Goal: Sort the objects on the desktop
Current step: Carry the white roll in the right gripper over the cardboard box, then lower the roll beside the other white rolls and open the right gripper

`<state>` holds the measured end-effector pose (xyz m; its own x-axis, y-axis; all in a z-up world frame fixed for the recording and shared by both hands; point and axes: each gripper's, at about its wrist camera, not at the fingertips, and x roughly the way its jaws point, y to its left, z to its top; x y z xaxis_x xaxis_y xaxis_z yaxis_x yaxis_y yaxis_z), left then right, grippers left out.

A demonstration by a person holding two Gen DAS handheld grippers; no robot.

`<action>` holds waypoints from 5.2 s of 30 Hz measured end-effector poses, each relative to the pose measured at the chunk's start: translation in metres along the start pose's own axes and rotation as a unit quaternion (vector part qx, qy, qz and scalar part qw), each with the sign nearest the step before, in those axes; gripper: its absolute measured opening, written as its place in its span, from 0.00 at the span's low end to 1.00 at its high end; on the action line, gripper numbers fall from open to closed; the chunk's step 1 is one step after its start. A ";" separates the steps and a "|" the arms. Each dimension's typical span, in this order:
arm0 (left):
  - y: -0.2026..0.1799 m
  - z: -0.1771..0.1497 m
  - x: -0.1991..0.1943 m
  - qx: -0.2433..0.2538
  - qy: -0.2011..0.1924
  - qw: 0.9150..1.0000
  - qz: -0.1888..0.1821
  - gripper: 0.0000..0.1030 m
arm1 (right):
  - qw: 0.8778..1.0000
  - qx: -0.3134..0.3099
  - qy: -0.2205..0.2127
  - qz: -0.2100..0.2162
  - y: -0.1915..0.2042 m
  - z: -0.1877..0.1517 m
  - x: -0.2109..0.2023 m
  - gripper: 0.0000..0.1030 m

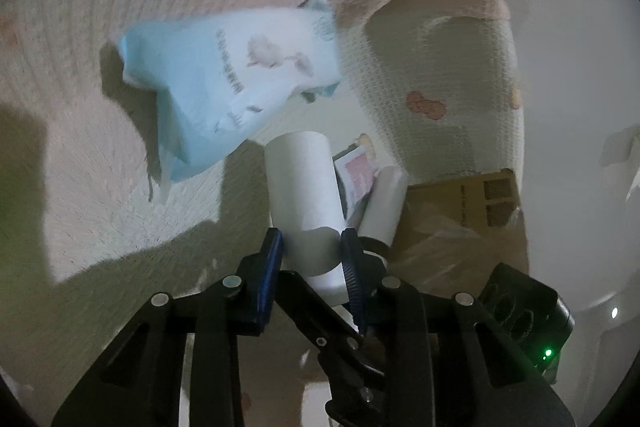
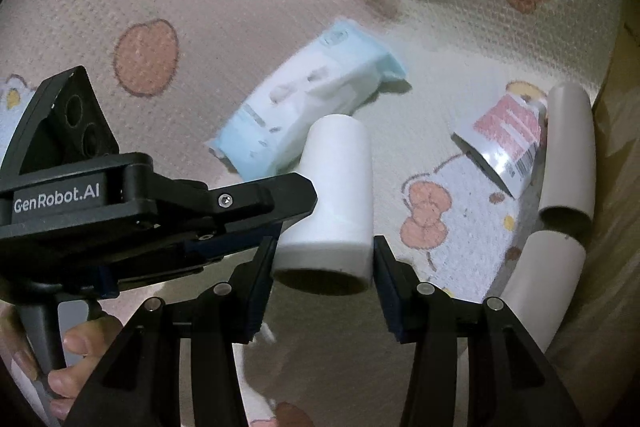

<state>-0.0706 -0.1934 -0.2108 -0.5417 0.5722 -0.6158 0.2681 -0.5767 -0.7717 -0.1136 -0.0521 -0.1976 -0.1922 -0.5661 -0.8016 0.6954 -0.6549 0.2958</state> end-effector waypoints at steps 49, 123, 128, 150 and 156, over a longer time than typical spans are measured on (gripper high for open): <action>-0.276 -0.057 -0.045 0.327 -0.070 0.942 0.004 0.32 | 0.975 -0.010 -0.217 -0.055 -0.021 0.044 -0.239 0.43; -0.321 -0.065 0.173 0.334 0.200 0.918 0.074 0.16 | 0.984 0.068 0.024 -0.163 -0.173 0.037 -0.237 0.17; -0.321 -0.062 0.185 0.318 0.218 0.920 0.072 0.15 | 0.981 0.065 0.047 -0.176 -0.185 0.044 -0.232 0.17; -0.303 -0.066 0.207 0.309 0.233 0.916 0.102 0.14 | 0.978 0.055 0.113 -0.164 -0.198 0.056 -0.190 0.17; -0.324 -0.064 0.170 0.334 0.185 0.922 0.065 0.15 | 0.977 0.016 0.094 -0.189 -0.179 0.054 -0.202 0.17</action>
<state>-0.1988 0.1280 -0.0759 -0.1966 0.5612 -0.8040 -0.3052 -0.8143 -0.4937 -0.2367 0.1531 -0.0607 -0.2993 -0.1808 -0.9369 0.5763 -0.8168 -0.0265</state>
